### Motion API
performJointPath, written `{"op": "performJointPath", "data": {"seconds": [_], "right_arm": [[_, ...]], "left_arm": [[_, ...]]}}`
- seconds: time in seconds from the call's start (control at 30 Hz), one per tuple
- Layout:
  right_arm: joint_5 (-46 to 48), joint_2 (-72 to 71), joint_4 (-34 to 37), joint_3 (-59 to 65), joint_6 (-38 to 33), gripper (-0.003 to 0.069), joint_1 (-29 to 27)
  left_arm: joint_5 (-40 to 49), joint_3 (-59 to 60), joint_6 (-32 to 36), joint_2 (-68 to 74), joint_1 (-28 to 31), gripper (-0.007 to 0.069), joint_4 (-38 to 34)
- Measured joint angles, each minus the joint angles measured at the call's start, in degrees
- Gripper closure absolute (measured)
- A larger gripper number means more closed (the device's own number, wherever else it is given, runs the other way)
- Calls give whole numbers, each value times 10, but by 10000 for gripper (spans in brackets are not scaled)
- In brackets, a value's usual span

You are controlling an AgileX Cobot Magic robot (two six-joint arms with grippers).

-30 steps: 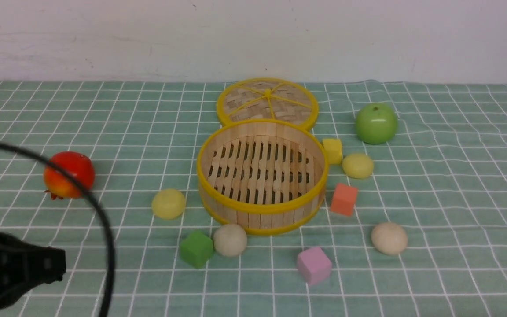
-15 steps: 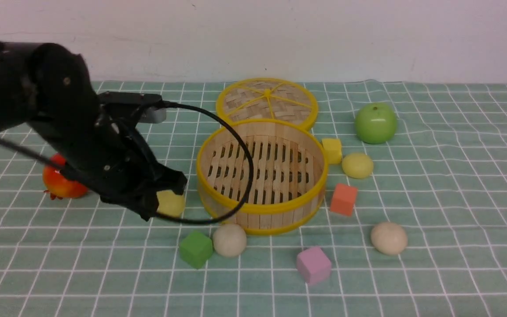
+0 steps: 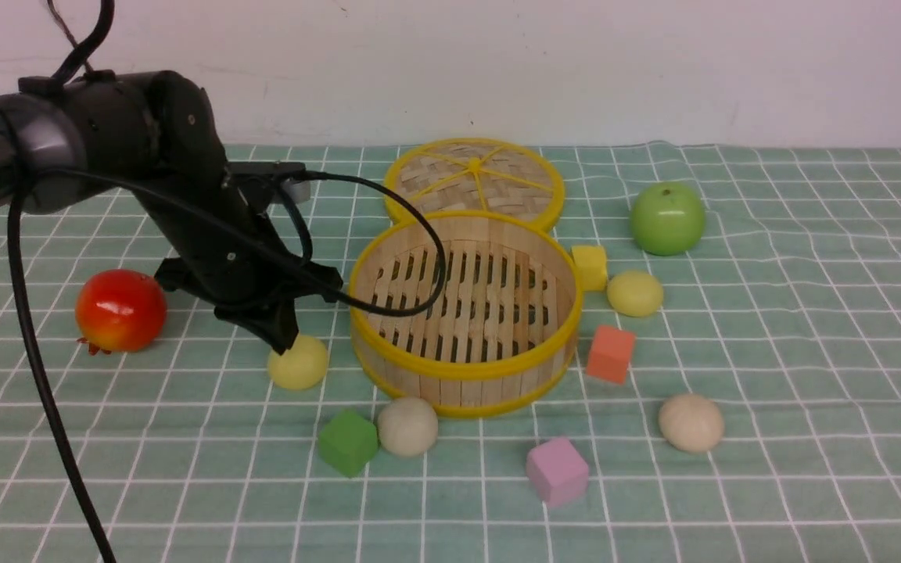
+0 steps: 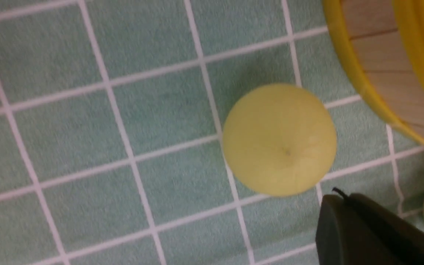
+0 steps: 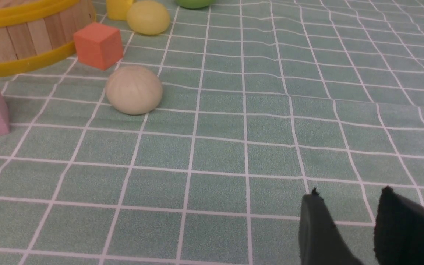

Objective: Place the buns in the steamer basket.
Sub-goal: Use the left arm to grab a steamed stuffed bun, then use the left arm to put the steamed stuffed bun into the steamer

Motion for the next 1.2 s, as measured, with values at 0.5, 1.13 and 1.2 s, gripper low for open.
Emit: {"op": "performJointPath", "data": {"seconds": [0.5, 1.13, 1.2], "right_arm": [[0, 0, 0, 0, 0, 419, 0], [0, 0, 0, 0, 0, 419, 0], [0, 0, 0, 0, 0, 419, 0]], "left_arm": [[-58, -1, 2, 62, 0, 392, 8], [-86, -10, 38, -70, -51, 638, 15], [-109, -18, 41, -80, -73, 638, 7]]}}
